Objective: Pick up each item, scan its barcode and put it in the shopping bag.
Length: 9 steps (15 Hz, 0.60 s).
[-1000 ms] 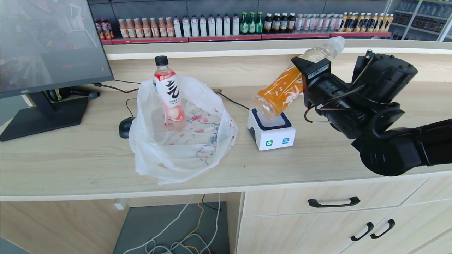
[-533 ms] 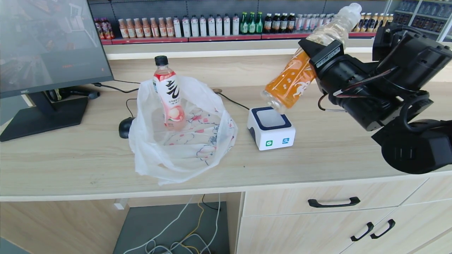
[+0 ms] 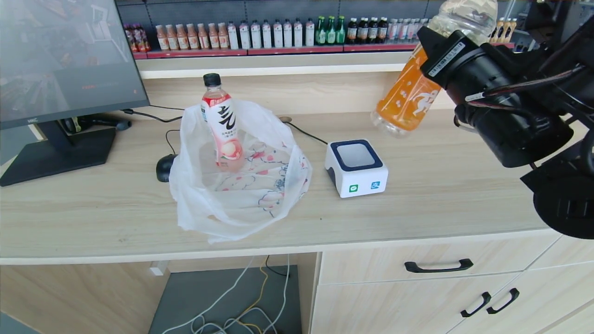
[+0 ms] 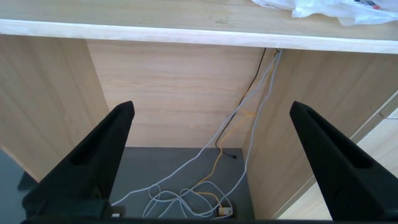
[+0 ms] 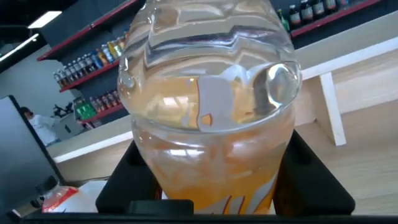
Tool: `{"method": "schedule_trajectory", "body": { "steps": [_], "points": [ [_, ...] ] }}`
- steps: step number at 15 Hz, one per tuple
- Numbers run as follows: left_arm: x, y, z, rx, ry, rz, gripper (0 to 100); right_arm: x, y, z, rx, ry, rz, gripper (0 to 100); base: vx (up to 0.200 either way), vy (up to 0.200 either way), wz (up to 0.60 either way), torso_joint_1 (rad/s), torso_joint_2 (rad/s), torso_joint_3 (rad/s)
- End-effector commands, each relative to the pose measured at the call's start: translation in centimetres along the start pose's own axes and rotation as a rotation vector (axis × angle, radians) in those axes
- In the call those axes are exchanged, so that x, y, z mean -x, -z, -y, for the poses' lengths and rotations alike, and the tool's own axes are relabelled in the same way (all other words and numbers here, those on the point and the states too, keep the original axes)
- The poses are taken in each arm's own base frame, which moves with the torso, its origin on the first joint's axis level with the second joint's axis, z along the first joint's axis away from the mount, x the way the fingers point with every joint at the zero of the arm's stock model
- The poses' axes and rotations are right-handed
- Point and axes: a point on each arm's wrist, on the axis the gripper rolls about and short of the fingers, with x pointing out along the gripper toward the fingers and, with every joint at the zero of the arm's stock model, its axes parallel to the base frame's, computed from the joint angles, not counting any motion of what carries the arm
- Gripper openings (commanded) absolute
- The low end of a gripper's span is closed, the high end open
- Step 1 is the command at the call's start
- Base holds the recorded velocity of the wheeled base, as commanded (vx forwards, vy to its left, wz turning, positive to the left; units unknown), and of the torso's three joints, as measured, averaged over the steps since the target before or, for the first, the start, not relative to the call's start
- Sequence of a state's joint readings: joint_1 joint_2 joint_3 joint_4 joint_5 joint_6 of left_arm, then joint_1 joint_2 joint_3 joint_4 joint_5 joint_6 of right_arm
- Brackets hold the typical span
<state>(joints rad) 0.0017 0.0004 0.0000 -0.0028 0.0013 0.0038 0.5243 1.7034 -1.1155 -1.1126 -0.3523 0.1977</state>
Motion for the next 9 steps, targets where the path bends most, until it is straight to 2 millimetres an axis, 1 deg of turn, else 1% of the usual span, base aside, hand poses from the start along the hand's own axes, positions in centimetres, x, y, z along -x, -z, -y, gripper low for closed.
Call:
{"method": "schedule_trajectory", "body": {
  "steps": [1, 2, 3, 4, 5, 7, 9],
  "points": [
    [0.0, 0.0, 0.0, -0.001, 0.000, 0.001, 100, 0.6, 0.0, -0.3, 0.078, -0.015, 0.021, 0, 0.000, 0.000, 0.00, 0.000, 0.00, 0.000],
    [0.0, 0.0, 0.0, -0.001, 0.000, 0.001, 100, 1.6, 1.0, -1.2, 0.147, -0.054, 0.003, 0, 0.000, 0.000, 0.00, 0.000, 0.00, 0.000],
    [0.0, 0.0, 0.0, 0.001, 0.000, 0.001, 100, 3.2, 2.1, -2.3, 0.174, -0.105, -0.018, 0, 0.000, 0.000, 0.00, 0.000, 0.00, 0.000],
    [0.0, 0.0, 0.0, -0.001, 0.000, 0.001, 100, 4.1, 2.7, -2.8, 0.184, -0.129, -0.027, 0, 0.000, 0.000, 0.00, 0.000, 0.00, 0.000],
    [0.0, 0.0, 0.0, 0.001, 0.000, 0.001, 100, 5.9, 4.2, -2.8, 0.221, -0.159, -0.037, 0, 0.000, 0.000, 0.00, 0.000, 0.00, 0.000],
    [0.0, 0.0, 0.0, 0.001, 0.001, 0.001, 100, 6.9, 4.5, -2.2, 0.240, -0.158, -0.028, 0, 0.000, 0.000, 0.00, 0.000, 0.00, 0.000],
    [0.0, 0.0, 0.0, 0.001, 0.001, 0.001, 100, 6.3, 3.9, -2.5, 0.230, -0.157, 0.007, 0, 0.000, 0.000, 0.00, 0.000, 0.00, 0.000]
  ]
}}
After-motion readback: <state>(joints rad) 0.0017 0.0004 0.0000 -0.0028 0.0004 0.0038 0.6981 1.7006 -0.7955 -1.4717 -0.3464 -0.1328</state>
